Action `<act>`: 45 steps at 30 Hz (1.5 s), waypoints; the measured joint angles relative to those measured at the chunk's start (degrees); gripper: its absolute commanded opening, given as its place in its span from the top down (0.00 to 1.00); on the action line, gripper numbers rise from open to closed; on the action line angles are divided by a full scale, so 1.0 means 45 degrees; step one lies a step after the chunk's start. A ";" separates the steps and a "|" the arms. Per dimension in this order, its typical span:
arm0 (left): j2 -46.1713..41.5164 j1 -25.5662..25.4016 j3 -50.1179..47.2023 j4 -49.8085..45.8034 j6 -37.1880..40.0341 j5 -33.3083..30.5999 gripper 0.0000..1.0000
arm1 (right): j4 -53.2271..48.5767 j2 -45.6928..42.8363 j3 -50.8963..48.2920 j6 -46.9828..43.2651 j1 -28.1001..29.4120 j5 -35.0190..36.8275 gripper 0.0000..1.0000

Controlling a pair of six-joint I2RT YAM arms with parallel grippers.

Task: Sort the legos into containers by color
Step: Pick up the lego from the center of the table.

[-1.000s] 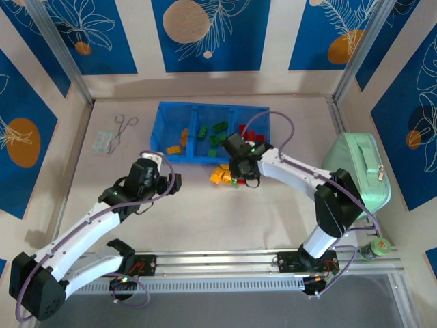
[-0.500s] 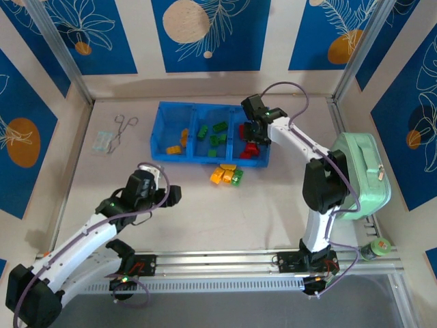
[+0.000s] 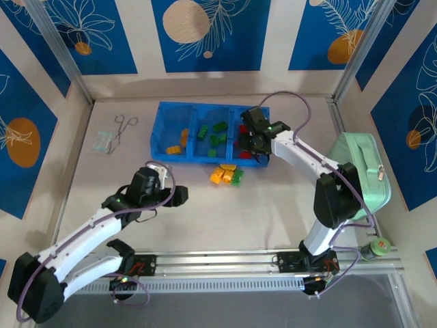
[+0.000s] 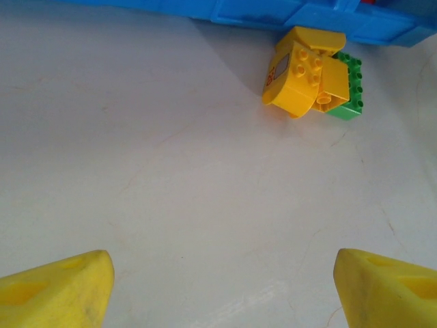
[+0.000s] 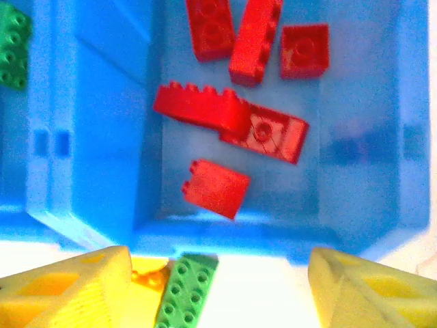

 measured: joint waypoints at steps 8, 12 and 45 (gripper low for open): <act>0.3147 -0.0957 0.1676 0.0903 0.0763 0.0083 0.18 | 0.1112 -0.2006 -0.3337 0.0661 0.0083 -0.0199 0.31; 0.5231 -0.1151 0.2948 0.1239 0.1520 0.0087 0.21 | 0.1545 -0.2812 -0.4668 0.1093 0.0083 -0.0345 0.31; 1.1910 -0.1710 0.7975 0.0947 0.3361 -0.0160 0.48 | 0.2341 -0.6329 -0.8354 0.1991 -0.0665 -0.0865 0.32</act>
